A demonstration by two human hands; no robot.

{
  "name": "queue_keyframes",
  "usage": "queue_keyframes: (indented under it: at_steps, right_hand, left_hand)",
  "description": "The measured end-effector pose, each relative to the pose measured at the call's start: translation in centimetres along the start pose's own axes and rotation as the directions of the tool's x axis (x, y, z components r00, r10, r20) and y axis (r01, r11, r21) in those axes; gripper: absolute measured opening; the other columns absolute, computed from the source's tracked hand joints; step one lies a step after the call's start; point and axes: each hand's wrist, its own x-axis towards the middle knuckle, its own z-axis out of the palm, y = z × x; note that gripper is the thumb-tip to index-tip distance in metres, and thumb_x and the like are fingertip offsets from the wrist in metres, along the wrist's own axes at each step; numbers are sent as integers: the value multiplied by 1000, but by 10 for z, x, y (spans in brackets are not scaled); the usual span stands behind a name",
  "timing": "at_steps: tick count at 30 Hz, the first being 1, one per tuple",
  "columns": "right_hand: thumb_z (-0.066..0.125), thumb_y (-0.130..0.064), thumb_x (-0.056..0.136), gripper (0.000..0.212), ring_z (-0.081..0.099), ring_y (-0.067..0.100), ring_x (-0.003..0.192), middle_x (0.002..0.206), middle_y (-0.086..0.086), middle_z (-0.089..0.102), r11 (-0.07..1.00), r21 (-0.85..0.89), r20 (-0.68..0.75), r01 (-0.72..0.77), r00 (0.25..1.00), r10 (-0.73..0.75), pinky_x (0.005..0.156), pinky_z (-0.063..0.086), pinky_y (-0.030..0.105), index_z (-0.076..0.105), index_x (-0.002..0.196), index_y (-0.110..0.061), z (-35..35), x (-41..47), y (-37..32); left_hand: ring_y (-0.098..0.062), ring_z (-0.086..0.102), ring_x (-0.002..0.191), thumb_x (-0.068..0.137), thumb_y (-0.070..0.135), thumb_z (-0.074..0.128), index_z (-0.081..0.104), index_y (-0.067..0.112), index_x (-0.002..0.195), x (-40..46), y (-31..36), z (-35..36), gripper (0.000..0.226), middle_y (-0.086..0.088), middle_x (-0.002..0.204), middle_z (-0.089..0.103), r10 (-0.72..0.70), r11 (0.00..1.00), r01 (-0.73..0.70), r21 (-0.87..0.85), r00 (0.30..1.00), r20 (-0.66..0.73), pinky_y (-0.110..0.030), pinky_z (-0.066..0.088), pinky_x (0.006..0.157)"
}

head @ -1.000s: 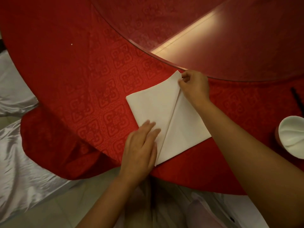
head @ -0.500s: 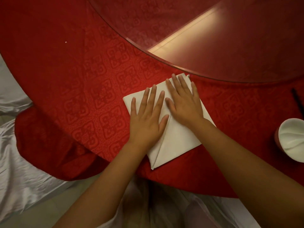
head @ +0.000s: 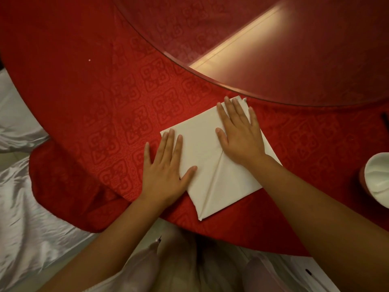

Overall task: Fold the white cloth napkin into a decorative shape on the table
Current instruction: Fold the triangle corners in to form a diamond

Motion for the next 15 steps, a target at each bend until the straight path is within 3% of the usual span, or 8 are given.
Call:
queue_keyframes:
  at_steps: [3, 7, 11, 15]
  right_hand:
    - [19, -42, 93, 60, 4, 18, 146, 158, 4, 8, 1000, 3, 1, 14, 1000, -14, 117, 4, 46, 9, 148, -20, -1, 0, 0]
    - [20, -40, 95, 59, 2, 19, 146, 158, 6, 6, 1000, -6, 8, 23, 1000, -23, 117, 3, 47, 8, 148, -19, 1, 0, 2]
    - [22, -38, 94, 59, 2, 18, 146, 159, 5, 6, 1000, 11, 5, 19, 1000, -19, 117, 3, 47, 7, 148, -20, 0, 1, 1]
    - [21, -39, 94, 59, 1, 18, 146, 159, 4, 5, 1000, 15, 12, 10, 1000, -10, 117, 2, 47, 6, 148, -20, -1, 2, 2]
  left_hand:
    - [-20, 7, 144, 91, 53, 23, 13, 15, 148, 13, 18, -7, 69, -6, 155, 6, 199, 980, -198, 19, 978, -66, -50, -3, 115]
    - [-24, 17, 143, 95, 46, 24, 23, 11, 146, 10, 35, 4, 62, -8, 154, 21, 513, 858, -514, 9, 856, 67, -51, 16, 116]
    - [-21, 11, 144, 97, 43, 20, 17, 16, 148, -3, 10, 10, 58, -3, 156, 17, 727, 675, -738, 8, 667, 163, -45, 6, 116]
    - [-20, 8, 145, 98, 44, 23, 16, 17, 149, -24, 0, 8, 58, -1, 157, 14, 779, 604, -796, -33, 582, 234, -44, 6, 116]
